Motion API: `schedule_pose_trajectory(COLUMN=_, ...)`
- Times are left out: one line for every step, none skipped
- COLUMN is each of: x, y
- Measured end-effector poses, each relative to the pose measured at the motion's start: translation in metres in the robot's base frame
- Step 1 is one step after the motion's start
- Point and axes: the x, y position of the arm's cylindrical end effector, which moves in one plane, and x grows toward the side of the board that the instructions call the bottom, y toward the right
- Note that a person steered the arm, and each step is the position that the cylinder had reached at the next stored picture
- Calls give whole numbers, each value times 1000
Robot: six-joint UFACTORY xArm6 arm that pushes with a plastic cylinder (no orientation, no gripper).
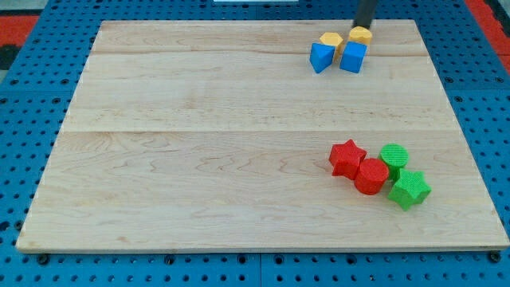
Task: Push the yellow heart and blue cube towards bottom
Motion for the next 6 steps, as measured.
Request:
schedule_pose_trajectory(x=46, y=-14)
schedule_pose_trajectory(x=52, y=-23)
schedule_pose_trajectory(x=53, y=-30)
schedule_pose_trajectory(x=76, y=-25)
schedule_pose_trajectory(x=123, y=-25)
schedule_pose_trajectory(x=109, y=-26)
